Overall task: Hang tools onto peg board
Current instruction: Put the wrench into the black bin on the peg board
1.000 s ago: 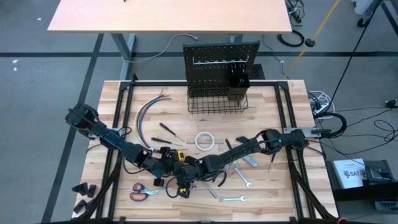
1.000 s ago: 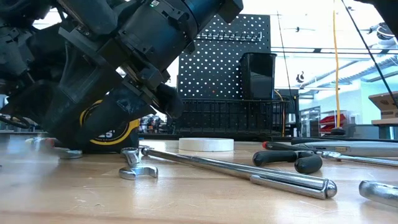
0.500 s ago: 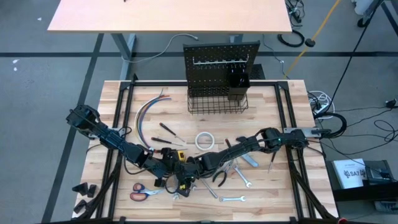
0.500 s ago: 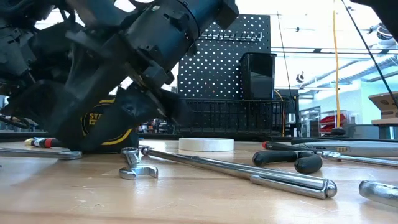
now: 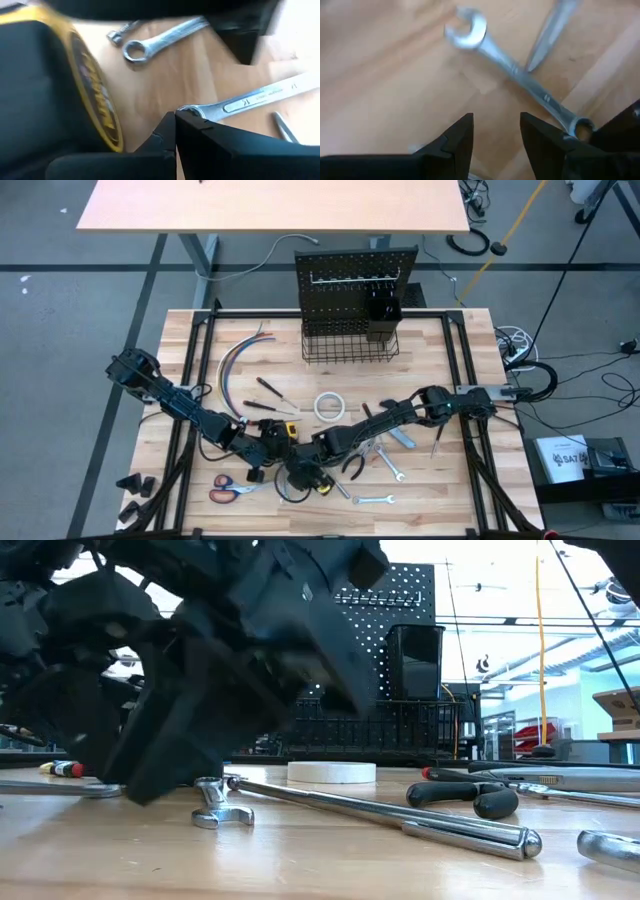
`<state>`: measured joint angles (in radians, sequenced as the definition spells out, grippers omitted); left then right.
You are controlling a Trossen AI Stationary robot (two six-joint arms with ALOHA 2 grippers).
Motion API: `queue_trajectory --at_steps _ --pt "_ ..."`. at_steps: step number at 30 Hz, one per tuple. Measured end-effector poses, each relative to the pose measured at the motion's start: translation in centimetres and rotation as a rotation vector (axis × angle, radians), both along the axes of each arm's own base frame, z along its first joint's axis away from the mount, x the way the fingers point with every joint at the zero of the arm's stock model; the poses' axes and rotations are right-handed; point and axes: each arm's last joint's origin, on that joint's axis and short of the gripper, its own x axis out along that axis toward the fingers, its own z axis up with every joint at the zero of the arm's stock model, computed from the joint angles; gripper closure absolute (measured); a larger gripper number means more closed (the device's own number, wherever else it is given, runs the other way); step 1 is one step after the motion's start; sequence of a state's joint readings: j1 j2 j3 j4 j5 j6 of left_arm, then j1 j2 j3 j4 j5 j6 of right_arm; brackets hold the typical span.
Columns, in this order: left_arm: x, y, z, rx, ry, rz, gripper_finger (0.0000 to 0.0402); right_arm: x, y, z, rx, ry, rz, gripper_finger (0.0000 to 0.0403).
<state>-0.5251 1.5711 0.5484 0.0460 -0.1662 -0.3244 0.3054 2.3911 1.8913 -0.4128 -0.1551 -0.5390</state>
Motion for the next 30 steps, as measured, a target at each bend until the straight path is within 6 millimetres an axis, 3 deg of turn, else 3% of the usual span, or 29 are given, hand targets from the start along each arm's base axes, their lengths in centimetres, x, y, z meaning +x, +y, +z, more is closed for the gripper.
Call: queue_trajectory --at_steps 5,12,22,30 --pt "0.0 -0.2 0.1 -0.028 0.002 -0.034 0.0400 0.0 -0.1 -0.1 -0.126 -0.074 0.189 0.0250" --pt "0.4 -0.5 0.4 -0.062 -0.044 -0.059 0.0400 0.0 0.0 -0.1 -0.190 -0.121 0.284 0.0250" --pt "1.0 -0.5 0.8 -0.091 -0.094 0.012 0.0400 -1.3 0.4 0.5 -0.328 -0.011 0.167 0.0250" --pt "1.0 -0.6 3.4 -0.174 -0.114 0.047 0.0400 -2.0 0.4 1.7 -0.307 0.016 0.219 0.0250"
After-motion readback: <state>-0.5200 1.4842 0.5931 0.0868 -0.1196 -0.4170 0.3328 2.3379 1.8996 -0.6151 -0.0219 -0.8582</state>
